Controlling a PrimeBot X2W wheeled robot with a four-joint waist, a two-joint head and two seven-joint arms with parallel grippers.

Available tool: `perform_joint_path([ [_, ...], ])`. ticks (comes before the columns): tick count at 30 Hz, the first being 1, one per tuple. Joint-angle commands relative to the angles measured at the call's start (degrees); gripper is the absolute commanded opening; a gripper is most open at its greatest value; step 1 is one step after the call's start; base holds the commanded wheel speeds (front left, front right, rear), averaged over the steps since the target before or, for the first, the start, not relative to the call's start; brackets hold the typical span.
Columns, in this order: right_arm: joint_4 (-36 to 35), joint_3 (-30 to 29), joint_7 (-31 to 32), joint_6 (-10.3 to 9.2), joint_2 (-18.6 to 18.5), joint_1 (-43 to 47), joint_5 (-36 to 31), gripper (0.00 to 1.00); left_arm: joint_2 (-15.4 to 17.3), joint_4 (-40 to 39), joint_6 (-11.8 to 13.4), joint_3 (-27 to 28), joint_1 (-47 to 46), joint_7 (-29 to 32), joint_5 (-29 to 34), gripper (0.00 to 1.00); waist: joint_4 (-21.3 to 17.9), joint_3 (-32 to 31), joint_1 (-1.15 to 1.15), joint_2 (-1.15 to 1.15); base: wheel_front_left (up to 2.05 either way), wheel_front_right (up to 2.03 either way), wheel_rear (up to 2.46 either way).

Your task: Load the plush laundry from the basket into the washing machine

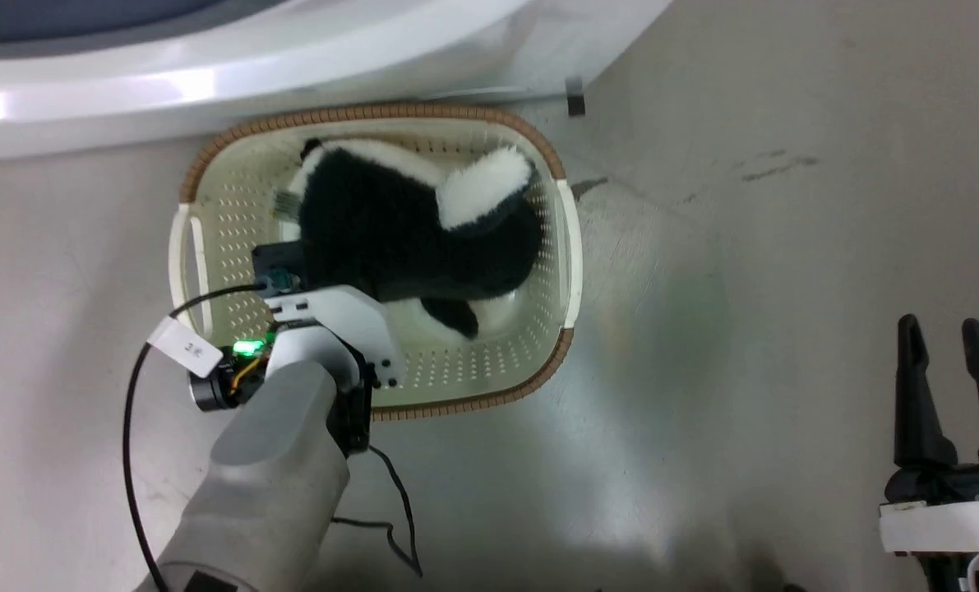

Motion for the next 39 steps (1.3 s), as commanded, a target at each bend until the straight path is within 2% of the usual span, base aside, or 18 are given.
perform_joint_path([
  [1,-0.6,-0.4,-0.4,-0.03,-0.3,0.6,0.8,1.00,0.2,1.4,0.4,-0.7,-1.8,-0.8,-0.9,1.00,0.0,1.3,0.00,0.00,0.00,0.00,0.00],
  [7,-2.6,-1.5,-0.5,-0.04,-0.5,1.7,2.5,1.00,-0.1,5.5,1.4,-2.0,-6.2,-4.3,-3.5,1.00,0.2,5.4,0.00,0.00,0.00,0.00,0.00],
  [17,-4.9,-2.7,-0.8,-0.04,-1.1,3.1,4.8,1.00,-0.9,11.1,2.0,-4.7,-11.6,-6.1,-6.8,1.00,0.4,10.0,0.00,0.00,0.00,0.00,0.00],
  [28,-5.6,-2.8,-0.9,-0.04,-1.0,3.7,5.7,1.00,-1.7,13.5,-0.3,-6.1,-14.1,-5.4,-9.0,1.00,-0.5,11.7,0.00,0.00,0.00,0.00,0.00],
  [29,-5.7,-2.8,-0.9,-0.04,-1.0,3.7,5.7,1.00,-1.7,13.6,-0.5,-6.2,-14.2,-4.9,-9.1,0.41,-0.5,11.7,0.00,0.00,0.00,0.00,0.00],
  [30,-5.7,-2.8,-0.9,-0.04,-1.0,3.7,5.7,1.00,-1.7,13.7,-1.0,-6.4,-14.2,-4.2,-9.3,0.00,-0.5,11.8,0.00,0.00,0.00,0.00,0.00],
  [39,-5.4,-2.8,-1.0,-0.04,-0.9,3.5,6.0,1.00,-1.8,13.8,-2.7,-6.9,-13.5,-1.5,-11.4,0.00,-0.2,11.2,0.00,0.00,0.00,0.00,0.00],
])
